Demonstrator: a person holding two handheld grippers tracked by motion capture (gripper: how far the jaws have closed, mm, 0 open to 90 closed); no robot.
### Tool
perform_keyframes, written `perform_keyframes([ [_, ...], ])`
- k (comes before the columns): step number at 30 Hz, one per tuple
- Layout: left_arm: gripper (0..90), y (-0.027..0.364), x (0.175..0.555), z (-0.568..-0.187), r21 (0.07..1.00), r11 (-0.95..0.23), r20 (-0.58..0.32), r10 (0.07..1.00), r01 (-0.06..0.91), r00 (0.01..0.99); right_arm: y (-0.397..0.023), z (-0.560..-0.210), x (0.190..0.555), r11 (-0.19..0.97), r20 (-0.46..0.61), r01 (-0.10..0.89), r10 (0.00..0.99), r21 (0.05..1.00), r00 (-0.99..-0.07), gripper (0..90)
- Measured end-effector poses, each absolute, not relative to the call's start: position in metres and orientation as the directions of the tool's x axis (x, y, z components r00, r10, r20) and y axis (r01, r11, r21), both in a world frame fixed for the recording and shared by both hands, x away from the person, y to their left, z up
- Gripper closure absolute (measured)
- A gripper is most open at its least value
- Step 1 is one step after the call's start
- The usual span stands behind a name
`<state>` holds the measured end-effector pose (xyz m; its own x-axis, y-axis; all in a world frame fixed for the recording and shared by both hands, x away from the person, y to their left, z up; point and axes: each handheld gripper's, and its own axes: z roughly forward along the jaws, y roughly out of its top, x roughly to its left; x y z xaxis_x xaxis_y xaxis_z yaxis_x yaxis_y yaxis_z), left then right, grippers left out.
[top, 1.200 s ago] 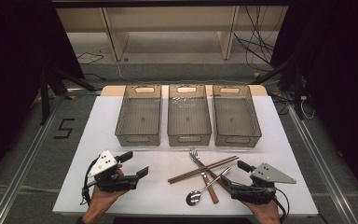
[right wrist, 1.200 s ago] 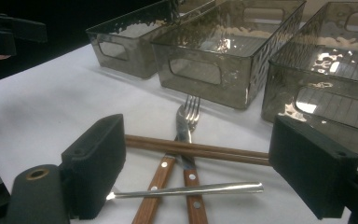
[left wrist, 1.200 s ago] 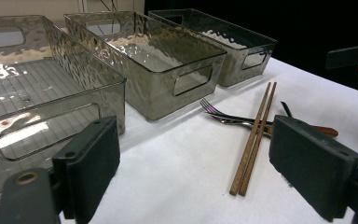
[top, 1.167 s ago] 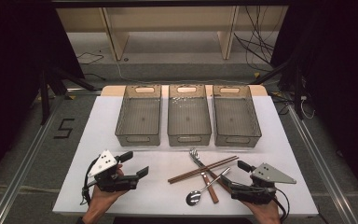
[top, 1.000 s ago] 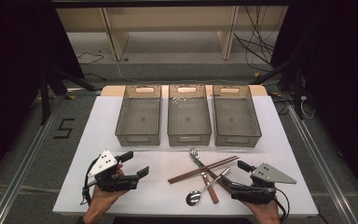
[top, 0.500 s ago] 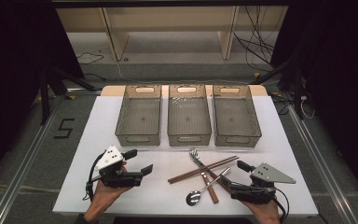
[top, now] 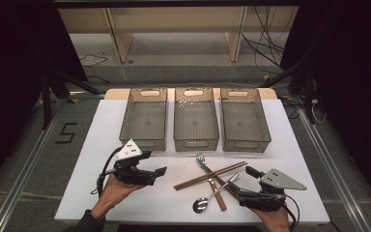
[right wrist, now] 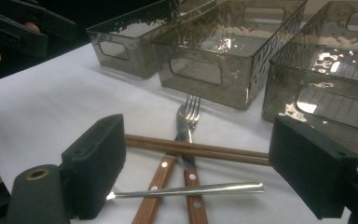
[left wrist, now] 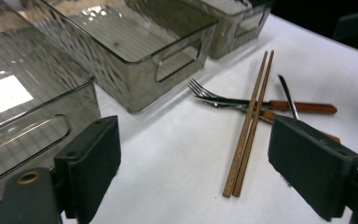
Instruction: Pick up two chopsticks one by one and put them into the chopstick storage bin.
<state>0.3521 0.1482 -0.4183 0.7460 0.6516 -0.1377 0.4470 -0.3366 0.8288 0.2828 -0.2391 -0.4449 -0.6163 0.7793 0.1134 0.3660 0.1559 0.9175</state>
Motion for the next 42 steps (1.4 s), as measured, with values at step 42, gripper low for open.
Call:
perform_keyframes([
  [42, 34.5, 0.034, 0.403, -0.458, 0.541, -0.727, -0.071, 0.462, 0.424, 0.884, -0.239, -0.447, 0.284, 0.177, 0.119, 0.387, 0.768, 0.905, -0.629, 20.0],
])
